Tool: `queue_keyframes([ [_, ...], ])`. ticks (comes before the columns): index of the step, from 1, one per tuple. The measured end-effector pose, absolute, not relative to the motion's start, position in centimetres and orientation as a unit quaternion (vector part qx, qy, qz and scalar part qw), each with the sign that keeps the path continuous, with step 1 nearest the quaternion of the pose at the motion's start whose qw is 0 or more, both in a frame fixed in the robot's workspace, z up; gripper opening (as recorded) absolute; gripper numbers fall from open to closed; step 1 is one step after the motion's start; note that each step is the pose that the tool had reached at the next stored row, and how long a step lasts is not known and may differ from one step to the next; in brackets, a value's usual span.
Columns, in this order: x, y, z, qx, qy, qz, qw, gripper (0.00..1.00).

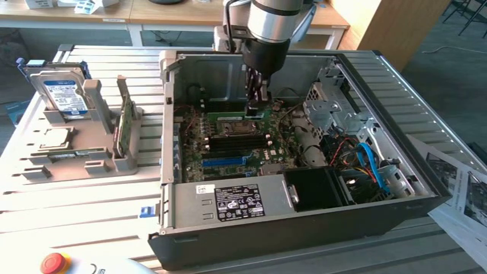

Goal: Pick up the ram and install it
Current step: 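Insert the ram into the slot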

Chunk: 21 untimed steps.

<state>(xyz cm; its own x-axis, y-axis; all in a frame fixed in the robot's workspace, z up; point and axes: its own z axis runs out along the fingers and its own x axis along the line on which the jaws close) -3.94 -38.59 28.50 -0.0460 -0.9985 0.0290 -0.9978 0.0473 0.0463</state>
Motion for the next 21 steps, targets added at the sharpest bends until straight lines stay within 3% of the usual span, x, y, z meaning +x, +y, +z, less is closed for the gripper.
queue_keyframes([
  [21, -3.5, -38.8, 27.4, 0.69, -0.723, -0.007, 0.027, 0.12],
])
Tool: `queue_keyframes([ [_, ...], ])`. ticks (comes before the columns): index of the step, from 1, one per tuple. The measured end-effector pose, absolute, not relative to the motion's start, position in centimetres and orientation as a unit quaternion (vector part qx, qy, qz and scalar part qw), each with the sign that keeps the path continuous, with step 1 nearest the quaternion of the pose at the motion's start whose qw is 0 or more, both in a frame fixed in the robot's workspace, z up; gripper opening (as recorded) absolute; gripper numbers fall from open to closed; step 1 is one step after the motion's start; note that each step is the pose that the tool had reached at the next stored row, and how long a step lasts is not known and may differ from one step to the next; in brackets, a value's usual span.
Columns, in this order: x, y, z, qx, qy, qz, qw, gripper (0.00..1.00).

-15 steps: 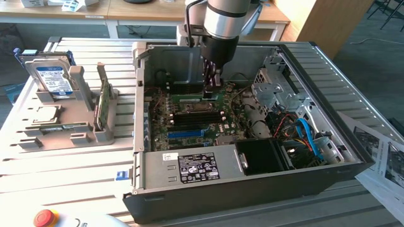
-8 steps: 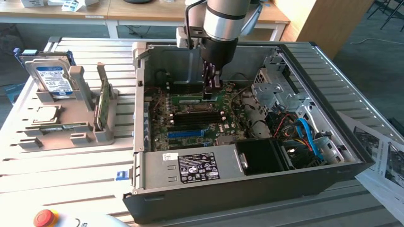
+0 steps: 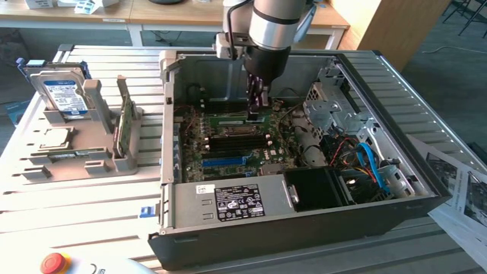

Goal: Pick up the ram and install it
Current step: 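Insert the ram into the slot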

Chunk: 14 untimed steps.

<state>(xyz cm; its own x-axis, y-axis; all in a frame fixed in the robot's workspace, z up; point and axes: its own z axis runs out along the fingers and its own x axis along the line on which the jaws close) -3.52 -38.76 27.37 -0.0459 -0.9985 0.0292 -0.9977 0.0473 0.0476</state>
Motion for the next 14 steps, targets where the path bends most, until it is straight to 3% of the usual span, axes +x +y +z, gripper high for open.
queue_keyframes([
  [14, -2.78, -38.84, 27.0, 0.69, -0.723, -0.007, 0.027, 0.12],
])
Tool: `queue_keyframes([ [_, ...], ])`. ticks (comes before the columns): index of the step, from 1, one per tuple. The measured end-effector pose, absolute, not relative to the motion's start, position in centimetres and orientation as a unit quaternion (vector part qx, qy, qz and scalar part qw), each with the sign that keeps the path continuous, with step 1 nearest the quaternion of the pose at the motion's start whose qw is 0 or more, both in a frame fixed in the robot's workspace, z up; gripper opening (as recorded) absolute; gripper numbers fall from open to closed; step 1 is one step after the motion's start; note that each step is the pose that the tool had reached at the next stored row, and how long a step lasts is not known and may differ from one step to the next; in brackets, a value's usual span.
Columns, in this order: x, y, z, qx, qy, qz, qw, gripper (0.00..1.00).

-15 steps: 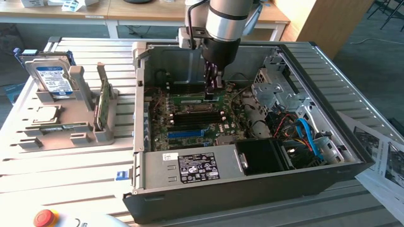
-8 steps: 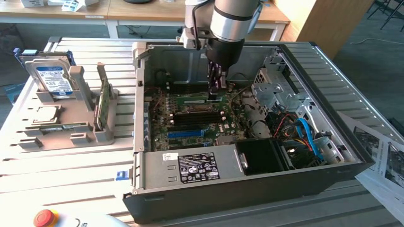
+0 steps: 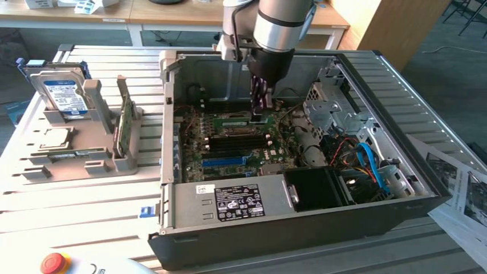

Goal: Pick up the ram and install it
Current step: 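Insert the ram into the slot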

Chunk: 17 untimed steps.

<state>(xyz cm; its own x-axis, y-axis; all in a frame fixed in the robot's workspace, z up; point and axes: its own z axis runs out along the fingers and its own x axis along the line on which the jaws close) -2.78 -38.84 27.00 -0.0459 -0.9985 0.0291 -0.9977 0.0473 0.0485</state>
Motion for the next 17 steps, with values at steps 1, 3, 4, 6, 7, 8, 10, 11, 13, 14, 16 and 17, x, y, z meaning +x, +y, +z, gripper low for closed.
queue_keyframes([
  [1, -2.78, -38.84, 26.88, 0.69, -0.723, -0.007, 0.027, 0.12],
  [3, -2.78, -38.84, 26.66, 0.69, -0.723, -0.007, 0.027, 0.12],
  [4, -2.78, -38.84, 26.55, 0.69, -0.723, -0.007, 0.027, 0.12],
  [6, -2.78, -38.84, 26.35, 0.69, -0.723, -0.007, 0.027, 0.12],
  [7, -2.78, -38.85, 26.26, 0.69, -0.723, -0.007, 0.027, 0.12],
  [8, -2.78, -38.85, 26.2, 0.69, -0.723, -0.007, 0.027, 0.12],
  [10, -2.78, -38.85, 26.2, 0.69, -0.723, -0.007, 0.027, 0.12],
  [11, -2.78, -38.85, 26.2, 0.69, -0.723, -0.007, 0.027, 0.12],
  [13, -2.78, -38.88, 26.19, 0.69, -0.723, -0.007, 0.027, 0.12],
  [14, -2.77, -38.94, 26.18, 0.69, -0.723, -0.007, 0.027, 0.12],
  [16, -2.79, -39.12, 26.17, 0.69, -0.723, -0.007, 0.027, 0.12],
  [17, -2.79, -39.21, 26.16, 0.69, -0.723, -0.007, 0.027, 0.12],
])
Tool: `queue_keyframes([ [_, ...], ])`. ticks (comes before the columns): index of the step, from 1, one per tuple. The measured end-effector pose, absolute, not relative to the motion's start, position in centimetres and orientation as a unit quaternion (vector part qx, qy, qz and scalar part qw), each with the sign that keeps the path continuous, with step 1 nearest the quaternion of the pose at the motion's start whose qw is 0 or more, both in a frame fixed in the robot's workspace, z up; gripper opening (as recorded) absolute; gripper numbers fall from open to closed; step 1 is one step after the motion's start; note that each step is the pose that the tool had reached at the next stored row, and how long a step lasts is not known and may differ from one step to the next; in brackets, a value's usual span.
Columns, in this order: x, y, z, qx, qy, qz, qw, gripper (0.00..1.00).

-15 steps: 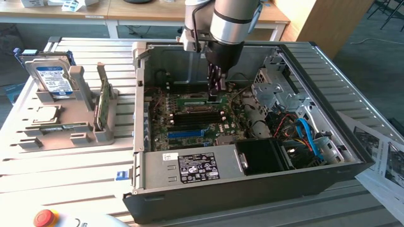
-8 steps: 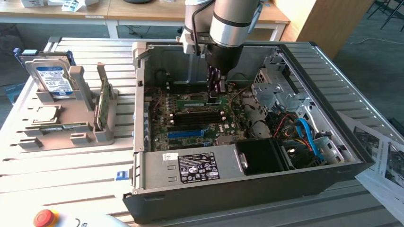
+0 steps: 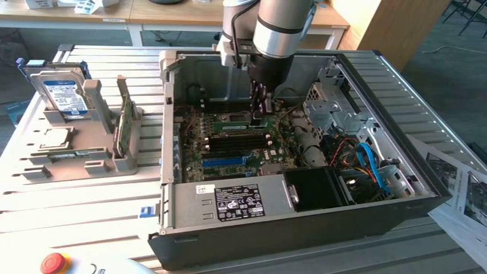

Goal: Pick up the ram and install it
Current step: 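Insert the ram into the slot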

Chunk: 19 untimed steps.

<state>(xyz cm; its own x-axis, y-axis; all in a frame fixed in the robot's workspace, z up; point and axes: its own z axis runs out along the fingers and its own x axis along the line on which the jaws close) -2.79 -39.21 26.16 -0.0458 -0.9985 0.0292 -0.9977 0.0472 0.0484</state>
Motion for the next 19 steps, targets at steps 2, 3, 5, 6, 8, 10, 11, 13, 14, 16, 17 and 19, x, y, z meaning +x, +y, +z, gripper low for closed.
queue_keyframes([
  [2, -2.8, -39.4, 26.13, 0.69, -0.723, -0.007, 0.027, 0.12],
  [3, -2.8, -39.5, 26.12, 0.69, -0.723, -0.007, 0.027, 0.12],
  [5, -2.8, -39.7, 26.07, 0.69, -0.723, -0.007, 0.027, 0.12],
  [6, -2.81, -39.79, 26.04, 0.69, -0.723, -0.007, 0.027, 0.12],
  [8, -2.81, -39.98, 25.99, 0.69, -0.723, -0.007, 0.027, 0.12],
  [10, -2.82, -40.13, 25.93, 0.69, -0.723, -0.007, 0.027, 0.12],
  [11, -2.82, -40.2, 25.88, 0.69, -0.723, -0.007, 0.027, 0.12],
  [13, -2.82, -40.25, 25.79, 0.69, -0.723, -0.007, 0.027, 0.12],
  [14, -2.82, -40.26, 25.79, 0.69, -0.723, -0.007, 0.027, 0.12],
  [16, -2.82, -40.26, 25.79, 0.69, -0.723, -0.007, 0.027, 0.12],
  [17, -2.82, -40.26, 25.79, 0.69, -0.723, -0.007, 0.027, 0.12],
  [19, -2.82, -40.26, 25.79, 0.69, -0.723, -0.007, 0.027, 0.12],
])
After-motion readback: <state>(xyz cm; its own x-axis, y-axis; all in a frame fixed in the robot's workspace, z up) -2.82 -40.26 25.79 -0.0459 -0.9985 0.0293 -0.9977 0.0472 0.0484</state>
